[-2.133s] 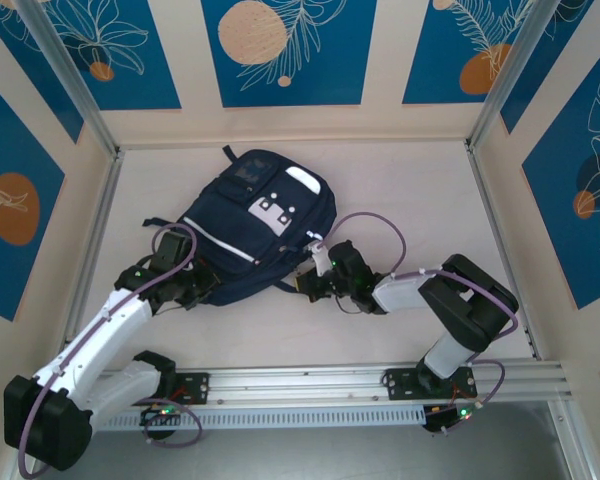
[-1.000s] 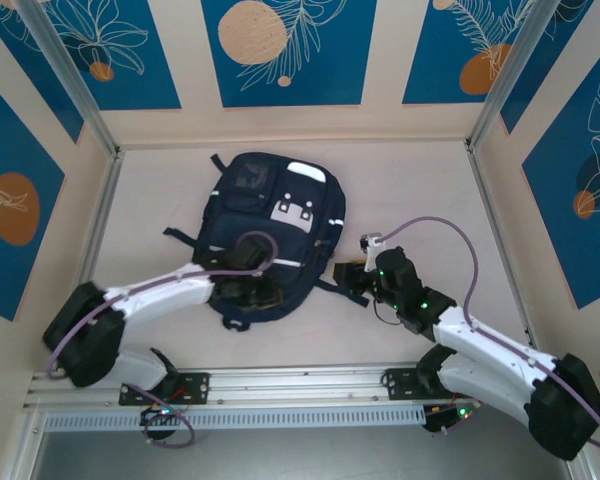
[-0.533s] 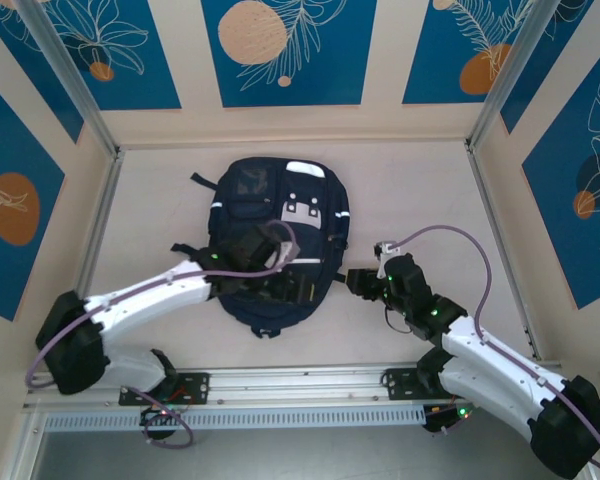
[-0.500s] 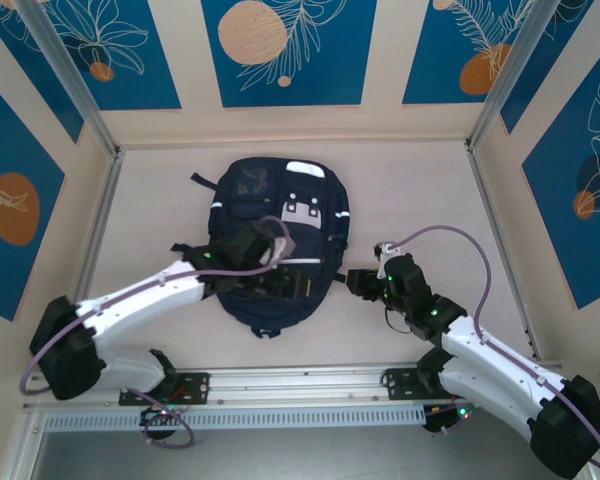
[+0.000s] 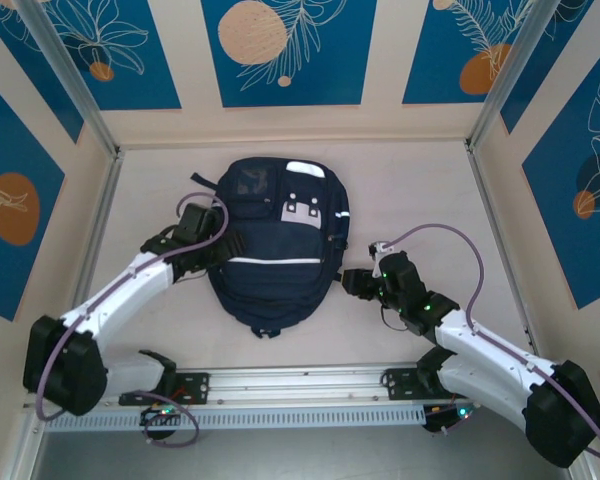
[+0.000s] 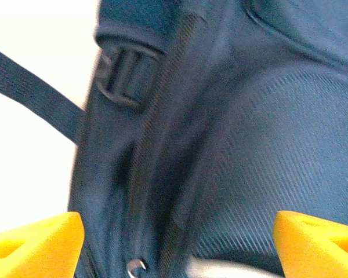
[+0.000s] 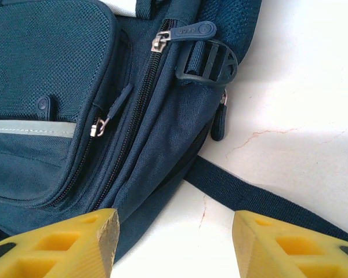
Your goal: Pack the student bag
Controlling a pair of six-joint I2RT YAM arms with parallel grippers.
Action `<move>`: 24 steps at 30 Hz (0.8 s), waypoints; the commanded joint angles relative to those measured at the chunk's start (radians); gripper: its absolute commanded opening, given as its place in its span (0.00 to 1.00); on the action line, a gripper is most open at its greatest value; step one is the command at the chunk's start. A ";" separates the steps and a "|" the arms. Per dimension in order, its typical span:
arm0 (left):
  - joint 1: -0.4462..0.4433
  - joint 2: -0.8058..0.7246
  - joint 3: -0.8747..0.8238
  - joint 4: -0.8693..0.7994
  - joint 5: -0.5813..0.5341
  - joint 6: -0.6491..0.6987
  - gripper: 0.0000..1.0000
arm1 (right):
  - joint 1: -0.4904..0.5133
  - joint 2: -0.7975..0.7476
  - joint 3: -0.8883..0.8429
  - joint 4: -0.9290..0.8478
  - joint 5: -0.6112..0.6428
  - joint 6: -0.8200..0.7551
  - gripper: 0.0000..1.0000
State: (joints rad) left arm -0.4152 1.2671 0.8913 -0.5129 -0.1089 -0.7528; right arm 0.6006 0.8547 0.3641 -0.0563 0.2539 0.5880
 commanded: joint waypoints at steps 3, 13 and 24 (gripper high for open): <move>0.015 0.178 0.152 0.039 -0.124 0.029 0.84 | -0.011 -0.034 -0.007 0.025 -0.015 0.015 0.56; -0.069 0.407 0.237 0.115 0.136 0.084 0.78 | -0.083 -0.134 -0.042 0.013 -0.058 -0.004 0.56; -0.090 0.164 0.152 0.028 0.067 0.172 0.80 | -0.128 -0.200 0.008 -0.065 -0.071 -0.042 0.62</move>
State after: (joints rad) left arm -0.5072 1.5028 1.0473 -0.4229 -0.0193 -0.6521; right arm 0.4786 0.6674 0.3313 -0.0799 0.2008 0.5751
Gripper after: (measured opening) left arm 0.797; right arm 0.598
